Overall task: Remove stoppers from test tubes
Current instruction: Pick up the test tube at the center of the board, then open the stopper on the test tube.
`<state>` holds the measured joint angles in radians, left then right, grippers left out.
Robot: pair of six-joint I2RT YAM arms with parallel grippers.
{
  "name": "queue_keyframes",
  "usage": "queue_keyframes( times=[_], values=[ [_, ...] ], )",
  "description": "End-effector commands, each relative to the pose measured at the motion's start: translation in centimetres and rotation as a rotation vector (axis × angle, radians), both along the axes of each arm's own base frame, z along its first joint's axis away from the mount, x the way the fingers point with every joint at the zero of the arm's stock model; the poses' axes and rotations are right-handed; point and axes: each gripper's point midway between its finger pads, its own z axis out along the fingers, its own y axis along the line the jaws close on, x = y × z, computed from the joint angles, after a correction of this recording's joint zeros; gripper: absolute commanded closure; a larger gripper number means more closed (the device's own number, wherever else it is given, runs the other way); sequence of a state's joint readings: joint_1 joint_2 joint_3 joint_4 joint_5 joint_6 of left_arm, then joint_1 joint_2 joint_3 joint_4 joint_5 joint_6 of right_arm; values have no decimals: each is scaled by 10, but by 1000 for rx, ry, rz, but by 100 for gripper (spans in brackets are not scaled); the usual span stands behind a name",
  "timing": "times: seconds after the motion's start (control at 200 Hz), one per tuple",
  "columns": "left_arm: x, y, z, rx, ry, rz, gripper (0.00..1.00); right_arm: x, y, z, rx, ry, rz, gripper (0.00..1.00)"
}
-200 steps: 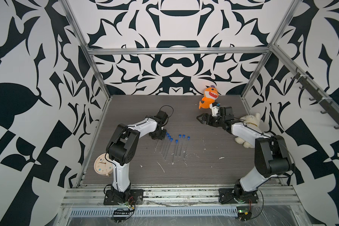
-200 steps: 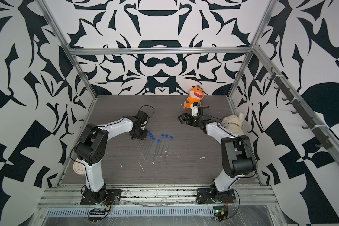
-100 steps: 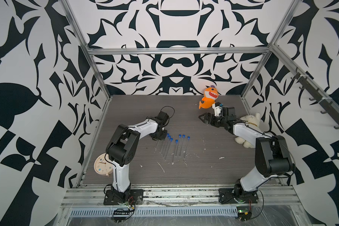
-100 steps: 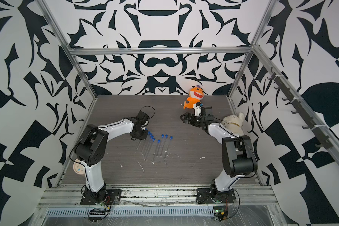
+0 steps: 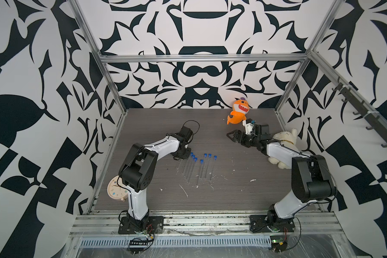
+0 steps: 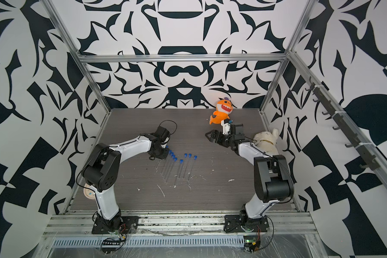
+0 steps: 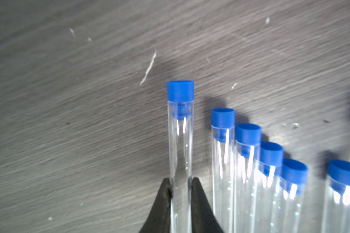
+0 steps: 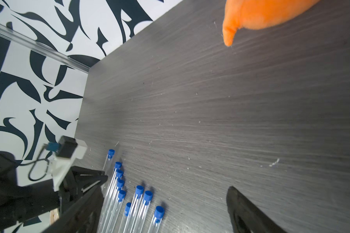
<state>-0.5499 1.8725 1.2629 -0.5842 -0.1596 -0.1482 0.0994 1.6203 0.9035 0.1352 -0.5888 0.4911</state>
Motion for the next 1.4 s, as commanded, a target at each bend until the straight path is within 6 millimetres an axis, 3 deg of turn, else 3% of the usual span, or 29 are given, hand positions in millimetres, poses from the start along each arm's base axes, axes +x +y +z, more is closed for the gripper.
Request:
queue_keyframes(
  times=[0.0,0.18,0.425,0.645,1.15,1.395],
  values=[
    [10,-11,49,-67,-86,-18,96,-6,2,20,25,-80,18,5],
    [9,-39,92,-207,-118,-93,96,-14,12,33,123,-166,47,9],
    [-16,-91,103,-339,-132,-214,98,-30,44,47,207,-245,153,18],
    [-25,-119,109,-437,-123,-236,100,-37,66,52,245,-285,190,30],
    [-31,-149,105,-499,-92,-277,100,-34,97,69,354,-357,214,37],
    [-34,-153,106,-506,-89,-298,100,-29,100,68,375,-351,209,52]
  ],
)
